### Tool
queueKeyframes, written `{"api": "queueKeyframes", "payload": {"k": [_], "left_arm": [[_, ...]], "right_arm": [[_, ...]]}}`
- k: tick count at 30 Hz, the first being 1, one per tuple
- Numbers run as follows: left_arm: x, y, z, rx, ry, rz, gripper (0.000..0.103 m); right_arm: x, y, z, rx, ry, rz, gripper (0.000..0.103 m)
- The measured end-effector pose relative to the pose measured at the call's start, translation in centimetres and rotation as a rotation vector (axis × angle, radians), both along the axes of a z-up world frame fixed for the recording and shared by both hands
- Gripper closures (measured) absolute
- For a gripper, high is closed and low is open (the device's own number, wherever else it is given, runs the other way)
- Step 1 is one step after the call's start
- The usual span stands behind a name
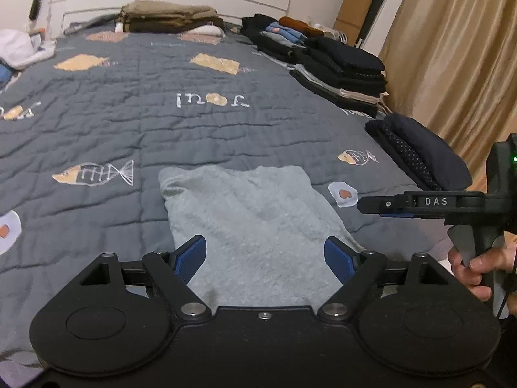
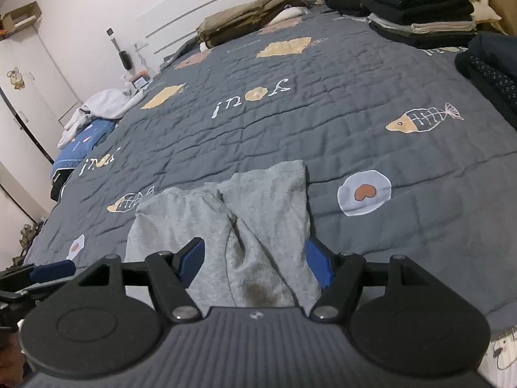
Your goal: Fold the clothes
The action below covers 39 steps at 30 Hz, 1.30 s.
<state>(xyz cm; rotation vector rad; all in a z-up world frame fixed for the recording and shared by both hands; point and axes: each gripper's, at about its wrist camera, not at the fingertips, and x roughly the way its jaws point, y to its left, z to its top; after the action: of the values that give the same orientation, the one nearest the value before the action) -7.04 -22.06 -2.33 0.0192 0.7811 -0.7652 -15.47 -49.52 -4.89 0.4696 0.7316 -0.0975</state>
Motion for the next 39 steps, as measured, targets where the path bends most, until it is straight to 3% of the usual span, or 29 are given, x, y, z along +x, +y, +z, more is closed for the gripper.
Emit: {"api": "queueKeyframes", "payload": {"k": [13, 16, 19, 22, 28, 33, 39], "left_arm": [[3.3, -3.3, -0.2, 0.037, -0.007, 0.007, 0.021], [3.4, -3.6, -1.1, 0.030, -0.027, -0.016, 0.021], [3.7, -3.0, -2.6, -0.005, 0.007, -0.028, 0.021], [4.1, -3.2, -3.5, 0.033, 0.025, -0.028, 0.021], [4.0, -3.1, -2.8, 0.071, 0.013, 0.018, 0.021], [3.6, -2.6, -2.6, 0.001, 0.001, 0.027, 0.020], [4.2, -4.0, -3.8, -0.019, -0.023, 0.007, 0.020]], "right_arm": [[5.8, -1.2, 1.1, 0.015, -0.019, 0.153, 0.034], [7.3, -1.8, 0.5, 0.043, -0.012, 0.177, 0.034], [8.8, -2.3, -0.2, 0.059, 0.001, 0.203, 0.034], [9.7, -2.5, -0.5, 0.073, 0.004, 0.228, 0.034], [9.7, -3.3, -1.3, 0.165, -0.004, 0.268, 0.034], [8.1, -3.2, -1.7, 0.161, -0.007, 0.262, 0.034], [7.7, -3.5, -2.1, 0.169, -0.025, 0.292, 0.034]]}}
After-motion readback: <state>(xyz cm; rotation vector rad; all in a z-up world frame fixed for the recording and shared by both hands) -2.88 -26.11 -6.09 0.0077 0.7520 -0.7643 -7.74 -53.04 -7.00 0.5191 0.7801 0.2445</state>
